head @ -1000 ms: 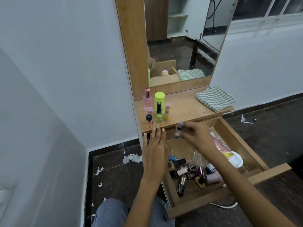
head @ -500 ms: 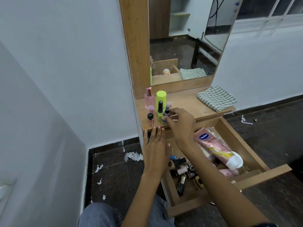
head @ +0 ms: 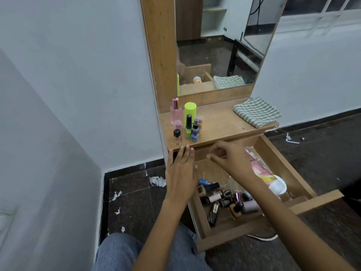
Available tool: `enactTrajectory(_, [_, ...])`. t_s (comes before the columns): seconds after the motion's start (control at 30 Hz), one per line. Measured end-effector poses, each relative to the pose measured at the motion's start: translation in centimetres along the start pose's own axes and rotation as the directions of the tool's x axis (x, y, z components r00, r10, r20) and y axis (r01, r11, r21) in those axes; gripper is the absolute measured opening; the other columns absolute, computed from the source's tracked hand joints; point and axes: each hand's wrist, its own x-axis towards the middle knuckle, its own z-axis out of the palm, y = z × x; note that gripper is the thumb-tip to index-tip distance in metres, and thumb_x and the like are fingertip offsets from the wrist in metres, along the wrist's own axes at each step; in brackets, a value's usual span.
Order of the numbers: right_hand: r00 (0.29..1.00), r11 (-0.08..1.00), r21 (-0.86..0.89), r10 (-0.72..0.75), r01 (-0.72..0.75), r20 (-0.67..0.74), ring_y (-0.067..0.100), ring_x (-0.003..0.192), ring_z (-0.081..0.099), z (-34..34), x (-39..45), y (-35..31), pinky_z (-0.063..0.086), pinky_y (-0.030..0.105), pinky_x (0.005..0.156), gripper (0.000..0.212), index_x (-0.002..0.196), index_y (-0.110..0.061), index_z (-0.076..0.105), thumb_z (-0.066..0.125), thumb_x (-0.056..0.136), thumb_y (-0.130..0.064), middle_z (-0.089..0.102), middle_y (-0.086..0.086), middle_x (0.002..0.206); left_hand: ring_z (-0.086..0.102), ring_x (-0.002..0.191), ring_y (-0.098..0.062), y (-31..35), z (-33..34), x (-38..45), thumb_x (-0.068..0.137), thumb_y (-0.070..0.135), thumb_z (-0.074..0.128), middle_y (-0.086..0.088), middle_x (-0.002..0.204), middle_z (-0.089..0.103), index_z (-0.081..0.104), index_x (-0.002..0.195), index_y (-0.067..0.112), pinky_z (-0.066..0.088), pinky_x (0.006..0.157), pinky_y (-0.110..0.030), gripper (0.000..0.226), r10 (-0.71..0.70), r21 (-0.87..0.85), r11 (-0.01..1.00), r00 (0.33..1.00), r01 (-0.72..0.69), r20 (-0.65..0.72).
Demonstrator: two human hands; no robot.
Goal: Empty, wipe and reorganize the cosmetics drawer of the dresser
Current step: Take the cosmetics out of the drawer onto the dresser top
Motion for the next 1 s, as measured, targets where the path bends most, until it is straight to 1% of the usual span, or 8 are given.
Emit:
enactTrajectory(0.07, [0.943,0.986,-0.167,0.028,0.029,0.332,-0.001,0.080,0.062,-0.3,-1.0,1.0,0.052,0.017,0.074,0.019,0.102,-0.019,0.070,0.072,0.083,-0.023,0.071,-0.007,0.099,0.042,0.134,-0.018,-0.2,-0.4,0.0,0.088,0.018,0.058,-0.008,0.139,0.050,0.052,0.134,0.007,0.019,0.114,-0.042,0.047,0.004,-0.018,1.000,1.000,-0.004,0.026])
enactTrajectory(0.13, [0.865,0.954,-0.275,0.037,0.118,0.500,0.003,0.094,0.063,0.3,-1.8,1.7,0.051,0.019,0.080,0.026,0.113,-0.023,0.067,0.065,0.088,-0.029,0.069,-0.008,0.114,0.035,0.138,-0.017,-0.2,-0.7,0.0,0.091,0.017,0.053,-0.007,0.144,0.044,0.046,0.138,0.008,0.011,0.115,-0.039,0.049,0.006,-0.038,0.999,0.998,-0.004,0.055])
enactTrajectory(0.27, [0.836,0.887,-0.425,0.090,0.180,0.541,0.012,0.103,0.063,1.7,-1.8,1.7,0.053,0.032,0.087,0.032,0.124,-0.027,0.058,0.057,0.092,-0.032,0.066,-0.006,0.119,0.025,0.142,-0.015,0.0,-1.5,0.1,0.093,0.017,0.048,-0.004,0.150,0.035,0.038,0.144,0.011,0.003,0.116,-0.035,0.052,0.008,-0.051,0.999,0.995,-0.004,0.096])
enactTrajectory(0.47, [0.830,0.842,-0.496,0.113,0.212,0.546,0.017,0.101,0.065,2.3,-1.9,2.1,0.052,0.034,0.089,0.027,0.111,-0.025,0.066,0.068,0.084,-0.021,0.069,0.000,0.110,0.017,0.145,-0.013,0.2,-1.9,0.2,0.095,0.019,0.044,-0.002,0.155,0.026,0.028,0.148,0.013,-0.001,0.117,-0.035,0.055,0.011,-0.030,1.000,0.991,-0.007,0.133])
enactTrajectory(0.6, [0.850,0.905,-0.382,0.043,0.189,0.525,0.014,0.101,0.062,1.7,-2.4,2.1,0.049,0.027,0.089,0.022,0.110,-0.020,0.067,0.063,0.088,-0.018,0.068,-0.001,0.111,0.013,0.145,-0.012,0.3,-1.9,0.2,0.096,0.021,0.044,-0.001,0.156,0.022,0.024,0.149,0.014,-0.002,0.117,-0.035,0.058,0.008,-0.007,1.000,0.987,-0.007,0.163])
enactTrajectory(0.73, [0.917,0.985,-0.157,-0.004,0.073,0.399,0.014,0.091,0.062,0.2,-2.1,1.1,0.050,0.023,0.081,0.014,0.098,-0.011,0.070,0.065,0.085,-0.007,0.065,0.000,0.100,0.014,0.145,-0.013,0.4,-2.0,0.3,0.096,0.019,0.042,-0.002,0.156,0.022,0.024,0.149,0.014,0.001,0.118,-0.036,0.056,0.005,-0.004,1.000,0.986,-0.004,0.167])
enactTrajectory(0.87, [0.996,0.998,-0.057,0.000,0.005,0.092,0.010,0.084,0.056,-2.2,-0.5,-0.6,0.048,0.023,0.078,0.012,0.093,-0.013,0.068,0.067,0.083,-0.007,0.057,-0.003,0.094,0.018,0.144,-0.015,0.5,-2.1,0.4,0.094,0.017,0.047,-0.005,0.154,0.028,0.029,0.147,0.012,0.004,0.118,-0.036,0.056,0.001,-0.013,1.000,0.987,0.001,0.160])
enactTrajectory(1.0, [0.974,0.999,0.041,0.010,-0.001,-0.225,0.010,0.086,0.059,-4.1,2.5,-2.5,0.045,0.013,0.079,0.020,0.103,-0.011,0.068,0.068,0.084,-0.006,0.061,0.001,0.101,0.013,0.145,-0.013,0.5,-2.1,0.6,0.098,0.023,0.041,-0.002,0.157,0.022,0.023,0.150,0.014,0.004,0.119,-0.035,0.055,0.002,0.031,0.999,0.983,-0.008,0.186])
